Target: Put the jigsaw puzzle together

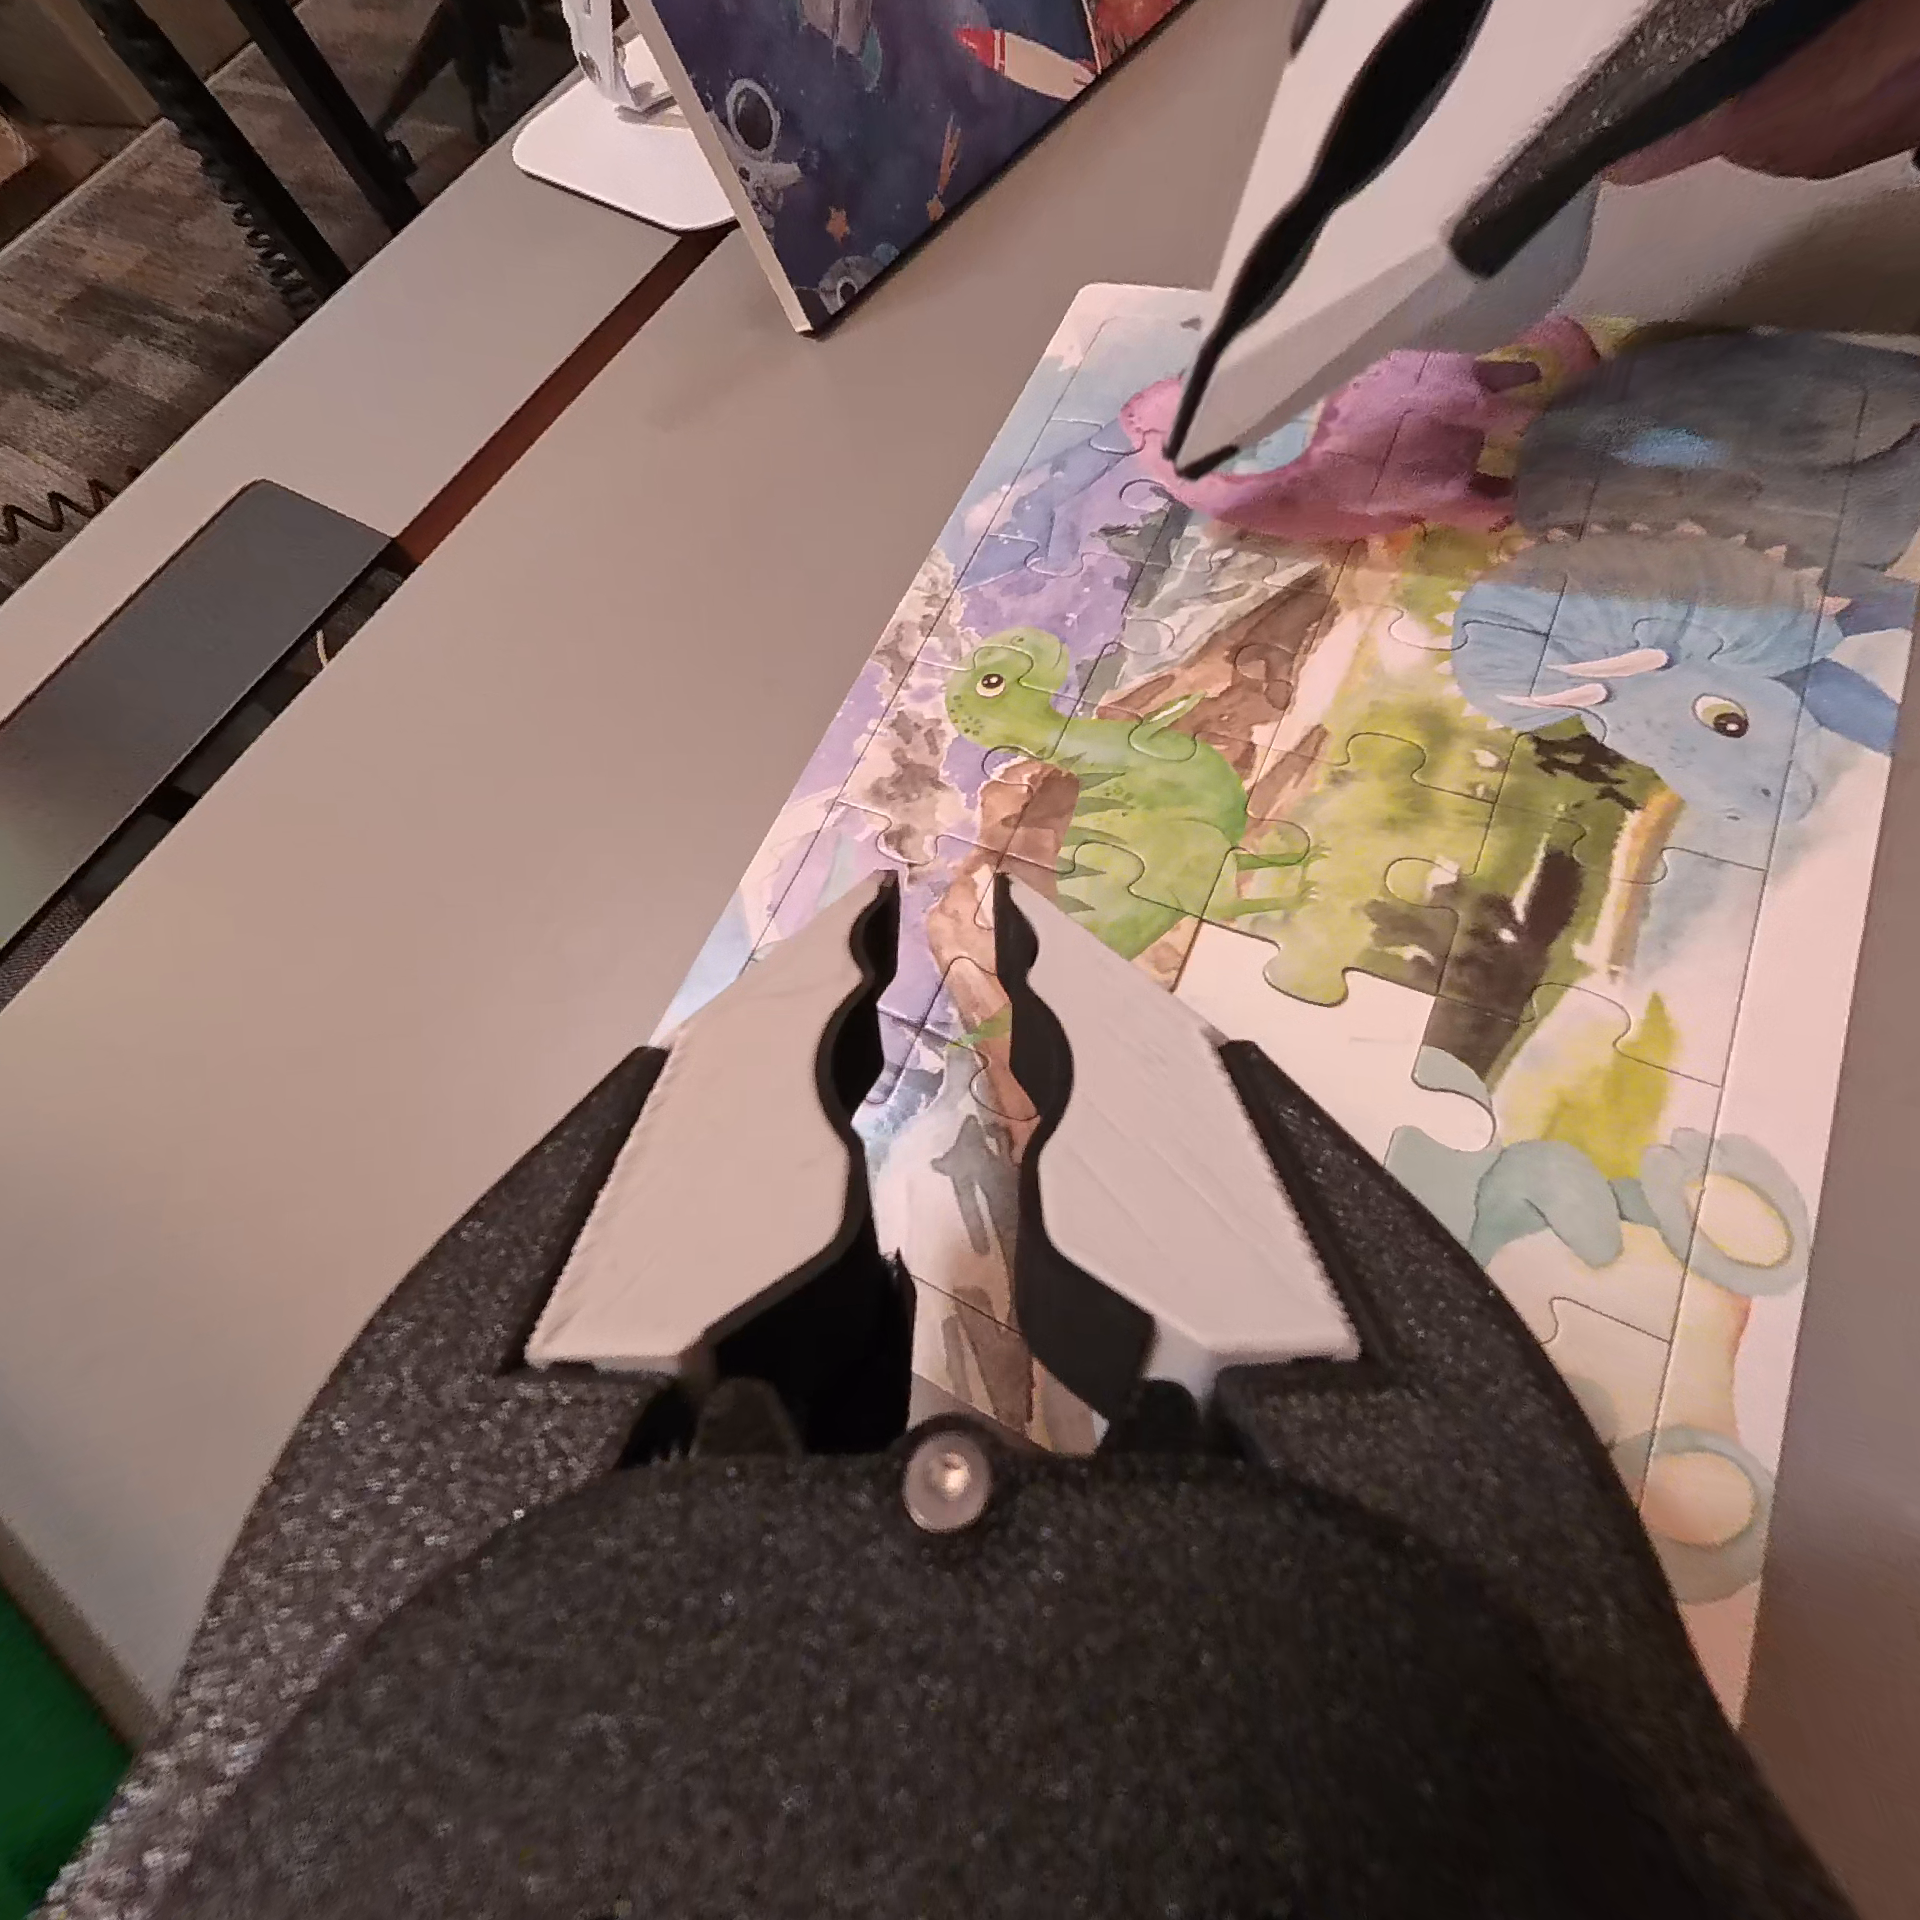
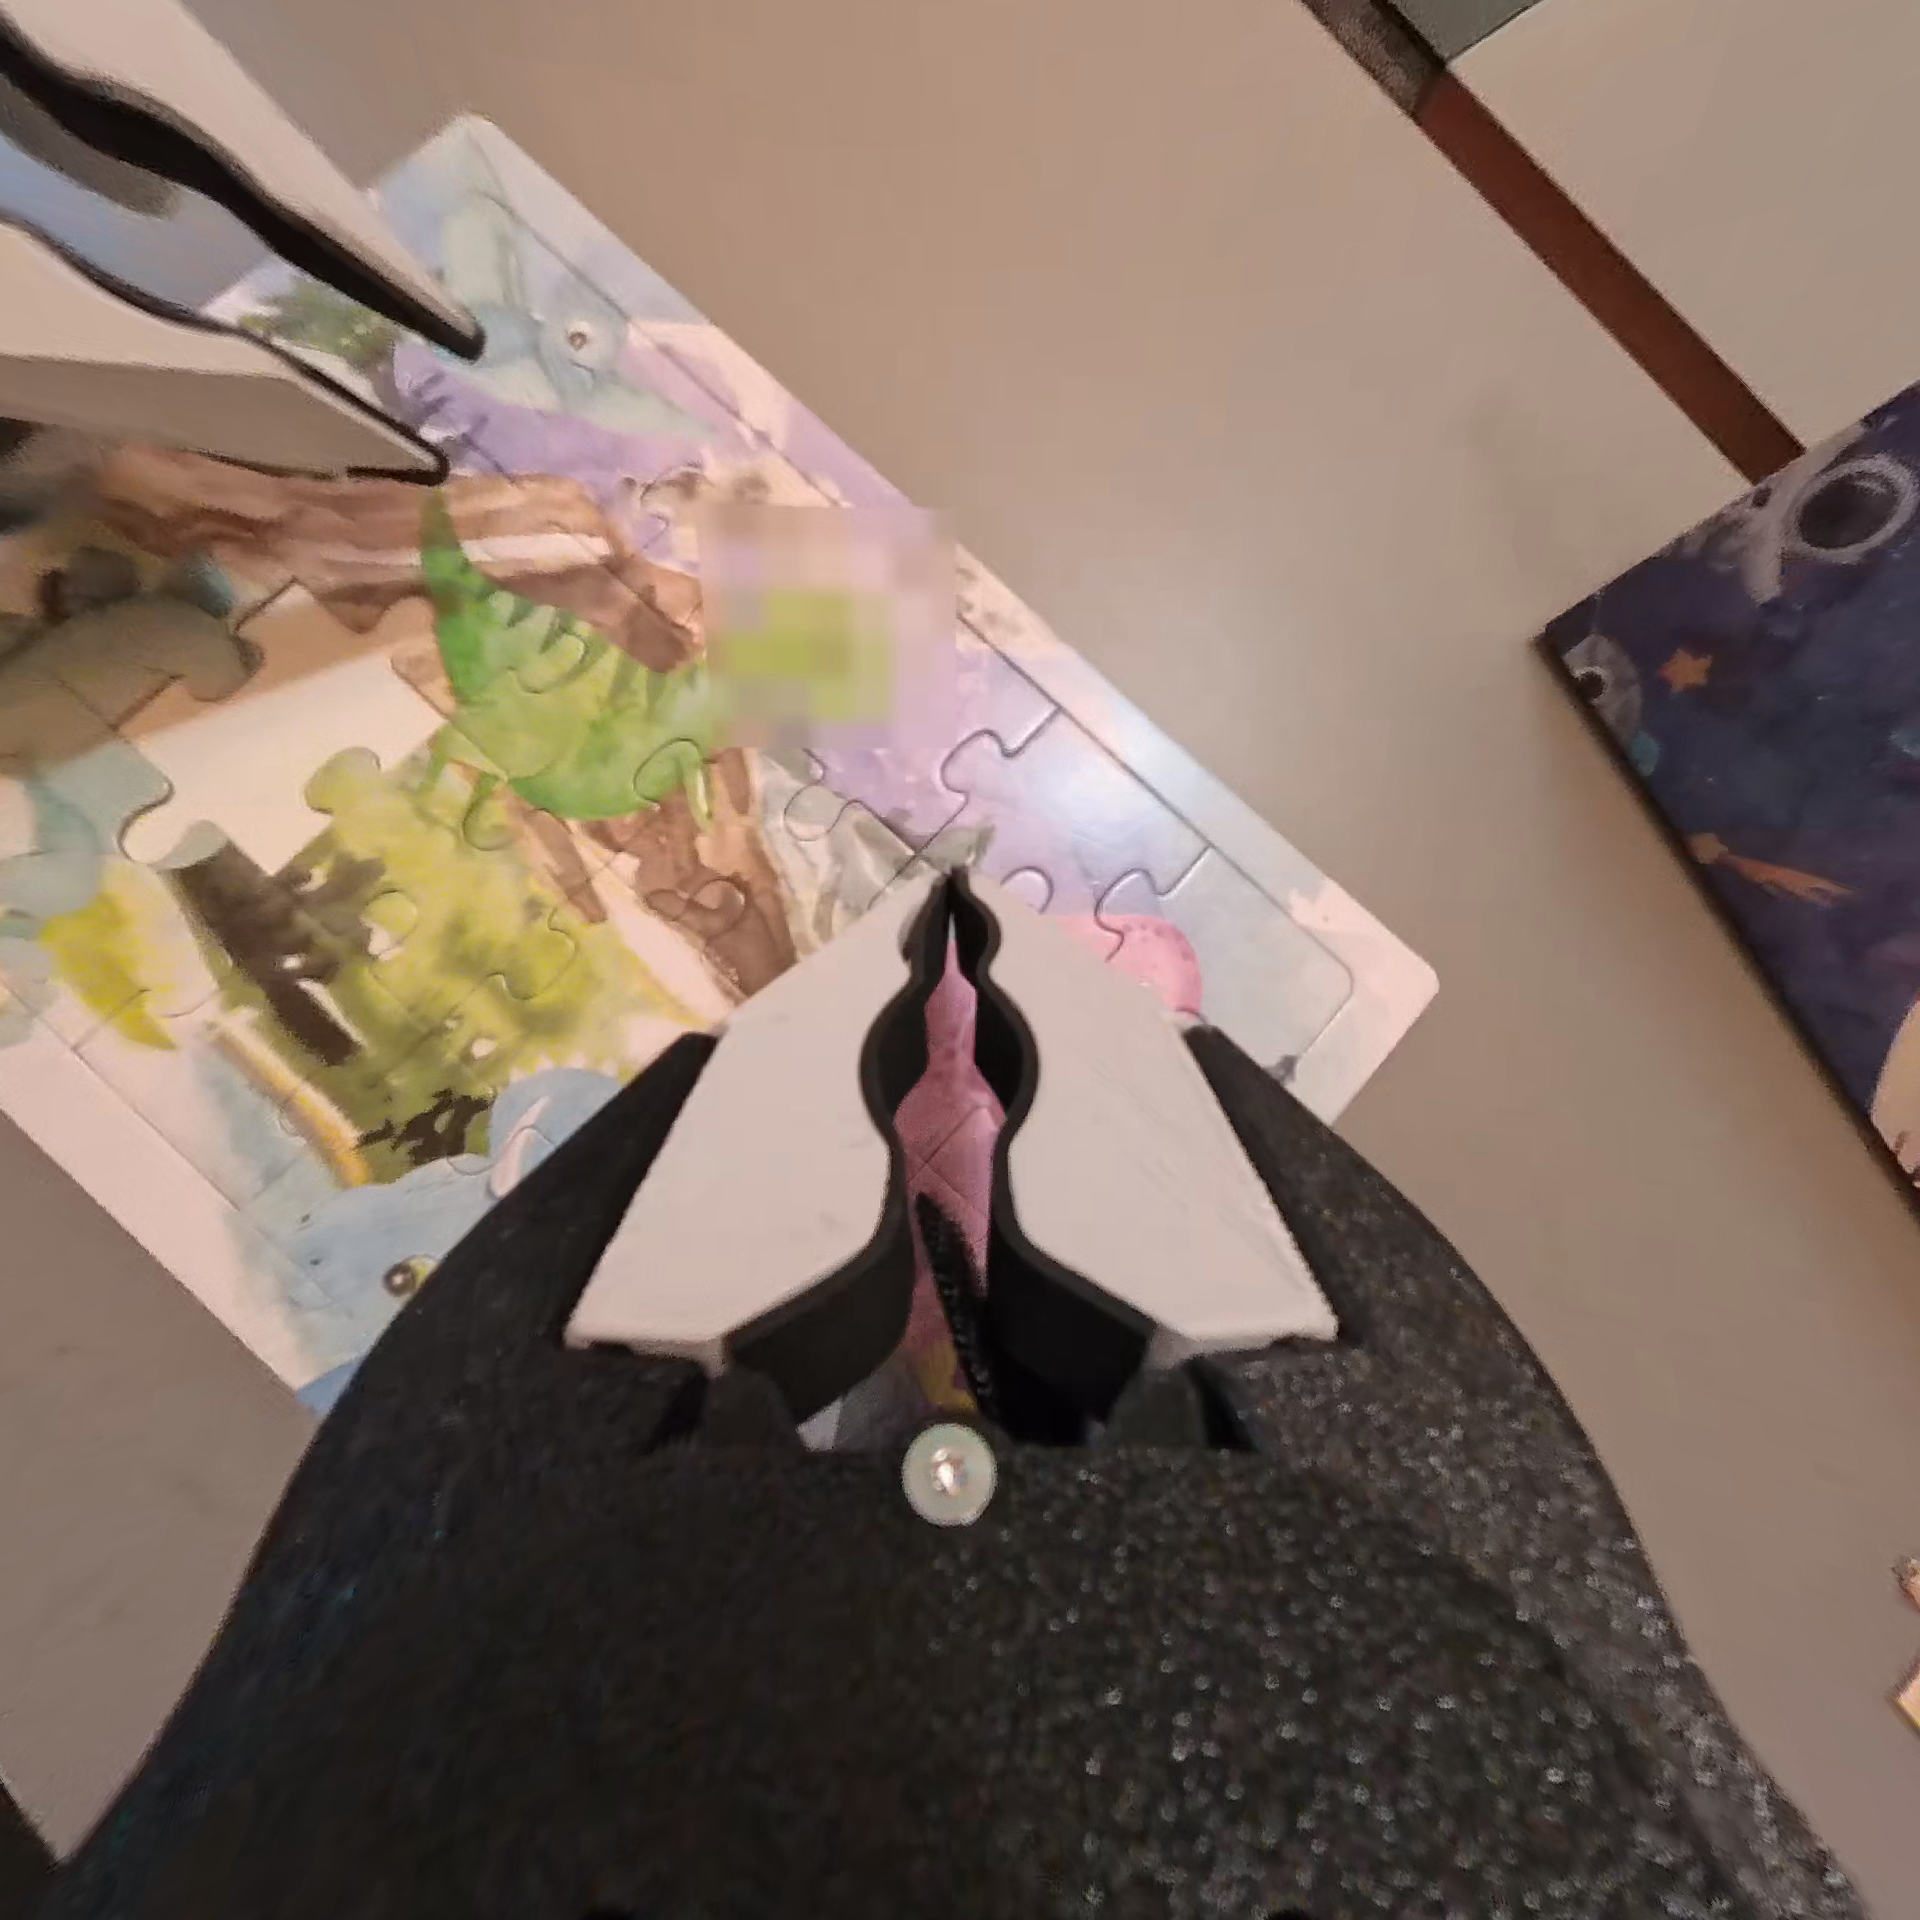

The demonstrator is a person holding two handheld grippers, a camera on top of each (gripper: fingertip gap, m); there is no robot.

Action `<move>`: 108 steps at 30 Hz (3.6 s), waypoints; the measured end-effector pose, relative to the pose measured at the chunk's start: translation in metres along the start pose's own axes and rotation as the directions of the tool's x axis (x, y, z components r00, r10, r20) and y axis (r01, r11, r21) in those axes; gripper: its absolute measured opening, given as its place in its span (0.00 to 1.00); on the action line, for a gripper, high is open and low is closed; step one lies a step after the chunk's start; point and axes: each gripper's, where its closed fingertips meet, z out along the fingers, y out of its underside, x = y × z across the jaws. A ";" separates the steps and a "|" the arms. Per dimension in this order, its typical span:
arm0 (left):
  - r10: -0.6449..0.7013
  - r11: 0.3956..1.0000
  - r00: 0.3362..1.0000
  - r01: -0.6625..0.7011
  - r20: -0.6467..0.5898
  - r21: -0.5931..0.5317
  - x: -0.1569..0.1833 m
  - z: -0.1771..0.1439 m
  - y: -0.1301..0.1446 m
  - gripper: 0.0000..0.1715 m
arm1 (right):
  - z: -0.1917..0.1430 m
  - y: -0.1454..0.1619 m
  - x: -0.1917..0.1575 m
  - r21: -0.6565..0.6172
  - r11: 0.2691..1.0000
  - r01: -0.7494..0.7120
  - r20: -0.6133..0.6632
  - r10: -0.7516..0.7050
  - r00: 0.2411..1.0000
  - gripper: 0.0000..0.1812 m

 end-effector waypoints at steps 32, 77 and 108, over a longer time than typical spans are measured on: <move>-0.159 0.980 0.976 0.173 -0.146 0.093 0.016 -0.014 -0.027 0.10 | -0.105 0.117 0.193 0.291 0.823 -0.488 -0.417 0.568 0.710 0.25; -0.600 0.415 0.381 -0.603 -0.703 -0.681 0.053 -0.036 0.010 0.01 | -0.022 -0.035 -0.136 0.242 0.969 -0.058 0.344 -0.030 0.938 0.00; -0.328 0.935 0.865 0.239 -0.380 -0.263 0.053 -0.077 0.039 0.00 | 0.015 -0.020 -0.161 0.142 0.980 0.136 0.315 -0.175 0.933 0.00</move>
